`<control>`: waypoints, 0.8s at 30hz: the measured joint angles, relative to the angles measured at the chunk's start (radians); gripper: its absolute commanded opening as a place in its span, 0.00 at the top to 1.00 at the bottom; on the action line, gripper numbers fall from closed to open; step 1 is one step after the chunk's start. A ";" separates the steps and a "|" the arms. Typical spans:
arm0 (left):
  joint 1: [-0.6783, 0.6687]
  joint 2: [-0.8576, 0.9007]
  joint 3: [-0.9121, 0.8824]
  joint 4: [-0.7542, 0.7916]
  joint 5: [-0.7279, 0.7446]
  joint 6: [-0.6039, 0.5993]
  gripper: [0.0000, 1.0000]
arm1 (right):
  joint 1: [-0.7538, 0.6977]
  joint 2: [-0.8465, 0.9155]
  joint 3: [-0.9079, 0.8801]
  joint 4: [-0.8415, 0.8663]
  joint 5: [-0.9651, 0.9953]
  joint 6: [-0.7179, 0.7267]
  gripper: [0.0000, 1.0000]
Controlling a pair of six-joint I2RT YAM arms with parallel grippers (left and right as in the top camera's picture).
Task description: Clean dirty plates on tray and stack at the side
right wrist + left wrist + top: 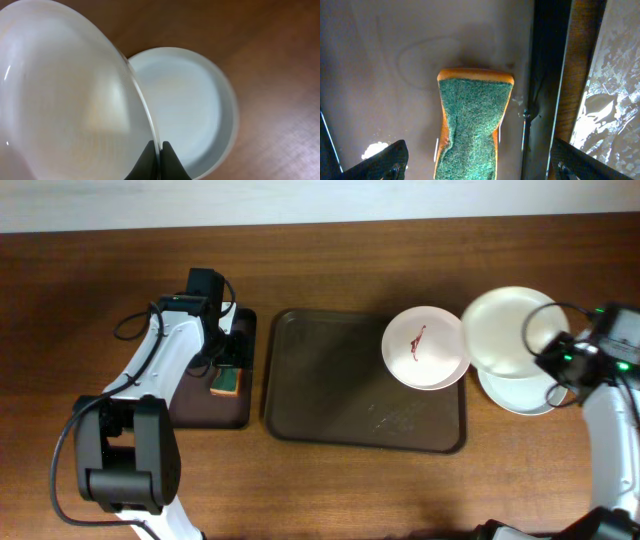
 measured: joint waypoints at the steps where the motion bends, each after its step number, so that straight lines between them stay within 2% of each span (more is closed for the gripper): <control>1: 0.000 0.000 0.000 0.000 0.000 0.000 0.11 | -0.040 0.013 0.000 -0.001 -0.012 0.003 0.96; 7: 0.000 0.000 0.000 0.000 0.000 0.000 0.11 | -0.142 0.120 0.000 0.011 -0.043 0.006 0.95; 9: 0.000 0.000 0.000 0.000 0.000 0.000 0.11 | -0.149 0.142 0.000 0.014 -0.048 0.007 0.84; 13: 0.000 0.000 0.000 0.000 0.000 0.000 0.11 | -0.149 0.146 0.000 0.020 -0.054 0.014 0.73; 17: 0.000 0.000 0.000 0.000 0.000 0.000 0.11 | -0.149 0.146 0.000 0.020 -0.100 0.021 0.70; 22: 0.000 0.000 0.000 0.000 0.000 0.000 0.10 | -0.121 0.146 0.000 0.029 -0.338 -0.032 0.74; 23: 0.000 0.000 0.000 0.000 0.000 0.000 0.11 | -0.090 0.146 0.000 0.032 -0.400 -0.054 0.80; 24: 0.000 0.000 0.000 0.000 0.000 0.000 0.24 | -0.047 0.146 0.000 0.035 -0.450 -0.084 0.95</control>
